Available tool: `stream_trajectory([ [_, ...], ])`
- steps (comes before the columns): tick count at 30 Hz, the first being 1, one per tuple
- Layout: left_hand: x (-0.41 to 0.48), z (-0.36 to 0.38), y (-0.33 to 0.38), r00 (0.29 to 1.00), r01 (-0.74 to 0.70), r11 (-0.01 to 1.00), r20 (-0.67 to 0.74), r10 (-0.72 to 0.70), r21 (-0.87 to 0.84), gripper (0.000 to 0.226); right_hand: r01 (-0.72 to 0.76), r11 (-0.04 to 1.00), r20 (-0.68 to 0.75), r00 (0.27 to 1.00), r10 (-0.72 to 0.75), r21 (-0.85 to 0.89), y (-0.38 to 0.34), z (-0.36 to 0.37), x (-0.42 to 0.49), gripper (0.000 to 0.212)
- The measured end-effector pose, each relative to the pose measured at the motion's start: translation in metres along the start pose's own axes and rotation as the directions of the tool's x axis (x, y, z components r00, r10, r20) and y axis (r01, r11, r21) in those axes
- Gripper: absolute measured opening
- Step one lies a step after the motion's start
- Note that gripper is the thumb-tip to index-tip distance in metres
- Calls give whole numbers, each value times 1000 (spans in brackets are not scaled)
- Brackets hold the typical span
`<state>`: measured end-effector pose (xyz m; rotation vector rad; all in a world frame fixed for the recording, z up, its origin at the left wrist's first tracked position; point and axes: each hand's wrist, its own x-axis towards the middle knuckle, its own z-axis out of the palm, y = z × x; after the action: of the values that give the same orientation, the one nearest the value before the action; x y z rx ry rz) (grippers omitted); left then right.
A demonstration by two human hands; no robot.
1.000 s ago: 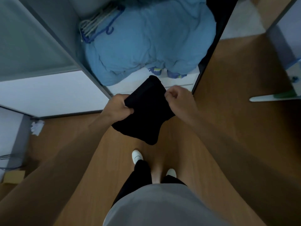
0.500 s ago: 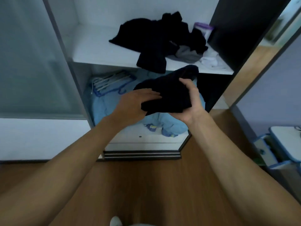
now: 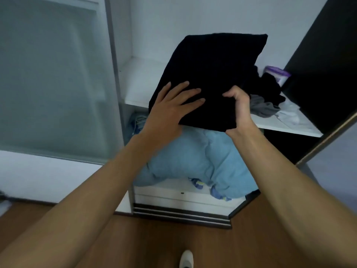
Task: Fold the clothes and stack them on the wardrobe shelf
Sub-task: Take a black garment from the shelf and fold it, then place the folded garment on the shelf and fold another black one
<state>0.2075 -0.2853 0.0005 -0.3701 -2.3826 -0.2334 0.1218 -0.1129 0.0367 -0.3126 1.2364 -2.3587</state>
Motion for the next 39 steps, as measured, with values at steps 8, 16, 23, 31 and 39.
stream_trajectory([
  [8,47,25,-90,992,83,944,-115,-49,319,64,-118,993,256,960,117,-12,11,10,152,21],
  [16,50,89,-172,672,568,777,391,-628,271,54,-357,566,-111,900,422,-743,66,-19,284,30],
  [23,58,94,-221,743,491,815,340,-577,308,42,-282,749,-74,951,299,-600,79,-23,333,65],
  [31,54,102,-253,701,555,725,239,-671,407,42,150,503,216,973,76,-851,123,9,347,51],
  [39,59,98,-279,471,697,617,416,-778,365,64,236,-179,227,971,68,-955,137,21,365,57],
])
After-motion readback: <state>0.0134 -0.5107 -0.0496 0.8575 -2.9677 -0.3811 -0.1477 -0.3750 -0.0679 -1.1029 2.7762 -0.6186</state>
